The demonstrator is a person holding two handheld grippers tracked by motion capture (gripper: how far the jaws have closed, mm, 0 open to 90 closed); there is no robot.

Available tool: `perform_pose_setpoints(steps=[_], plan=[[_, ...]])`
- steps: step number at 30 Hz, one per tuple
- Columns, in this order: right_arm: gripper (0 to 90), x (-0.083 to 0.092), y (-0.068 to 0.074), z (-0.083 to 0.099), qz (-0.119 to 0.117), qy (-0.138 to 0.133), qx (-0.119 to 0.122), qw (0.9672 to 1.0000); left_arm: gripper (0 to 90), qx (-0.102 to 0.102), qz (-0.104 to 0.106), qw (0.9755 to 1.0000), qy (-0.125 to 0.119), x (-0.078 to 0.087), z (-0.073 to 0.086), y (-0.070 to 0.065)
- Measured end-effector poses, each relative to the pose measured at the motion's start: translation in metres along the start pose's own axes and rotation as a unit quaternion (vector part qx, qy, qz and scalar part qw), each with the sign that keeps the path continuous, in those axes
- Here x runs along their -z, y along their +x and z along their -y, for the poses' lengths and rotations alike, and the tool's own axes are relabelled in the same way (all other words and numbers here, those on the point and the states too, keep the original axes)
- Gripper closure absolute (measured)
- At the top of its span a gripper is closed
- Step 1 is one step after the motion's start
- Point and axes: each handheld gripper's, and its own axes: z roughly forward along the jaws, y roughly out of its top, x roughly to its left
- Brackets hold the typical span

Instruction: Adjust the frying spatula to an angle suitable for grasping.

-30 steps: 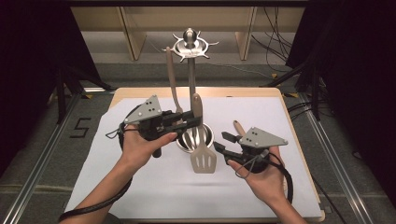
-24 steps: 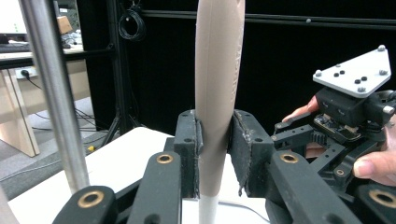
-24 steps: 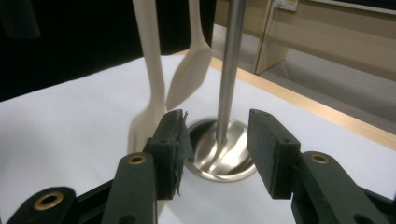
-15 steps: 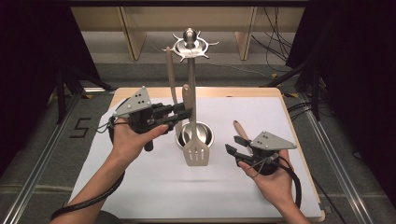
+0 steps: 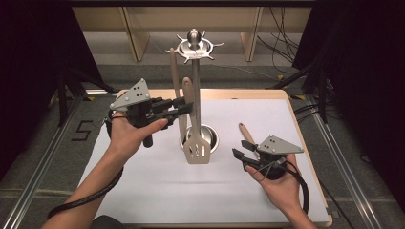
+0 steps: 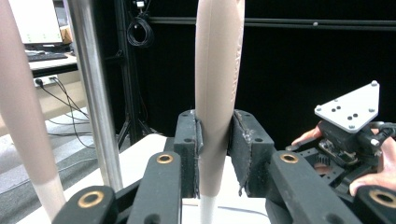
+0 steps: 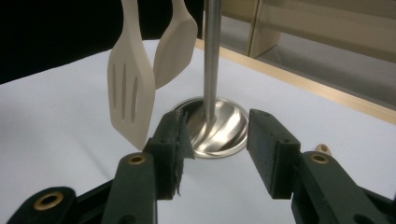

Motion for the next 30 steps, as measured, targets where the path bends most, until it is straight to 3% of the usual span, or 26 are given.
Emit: perform_pose_setpoints(steps=[1, 3, 9, 15, 22, 23, 25, 27, 28, 30], plan=[[56.9, -0.002, -0.003, 0.000, -0.003, -0.009, 0.021, 0.9997, 72.4, 0.000, 0.000, 1.0000, 0.000, 0.000, -0.001, 0.001], [56.9, -0.001, 0.000, 0.001, -0.001, -0.003, 0.001, 1.0000, 72.4, 0.001, -0.002, 1.0000, 0.000, -0.001, -0.003, 0.003], [56.8, 0.000, 0.000, 0.001, -0.002, -0.002, -0.004, 1.0000, 72.4, 0.002, -0.004, 1.0000, 0.004, -0.003, -0.006, 0.010], [56.9, -0.002, -0.003, 0.001, -0.005, -0.006, 0.011, 0.9999, 72.4, 0.000, -0.008, 1.0000, 0.006, -0.005, -0.009, 0.014], [57.2, -0.002, -0.003, 0.002, 0.004, -0.012, 0.009, 0.9999, 72.3, 0.005, -0.012, 0.9999, 0.008, -0.004, -0.012, 0.022], [57.2, -0.001, -0.002, 0.002, -0.001, -0.004, -0.001, 1.0000, 72.3, 0.004, -0.012, 0.9999, 0.008, -0.005, -0.012, 0.023], [57.3, -0.001, -0.002, 0.002, -0.003, 0.001, 0.001, 1.0000, 72.3, 0.007, -0.015, 0.9998, 0.008, -0.005, -0.012, 0.024], [57.4, -0.002, -0.002, 0.002, -0.005, -0.003, 0.002, 1.0000, 72.3, 0.007, -0.015, 0.9998, 0.008, -0.005, -0.013, 0.026], [57.4, -0.002, -0.004, 0.001, 0.002, -0.010, 0.016, 0.9998, 72.3, 0.008, -0.015, 0.9998, 0.009, -0.005, -0.013, 0.027], [57.4, -0.004, -0.004, 0.001, -0.007, -0.015, 0.011, 0.9998, 72.3, 0.006, -0.014, 0.9998, 0.010, -0.006, -0.014, 0.027]])
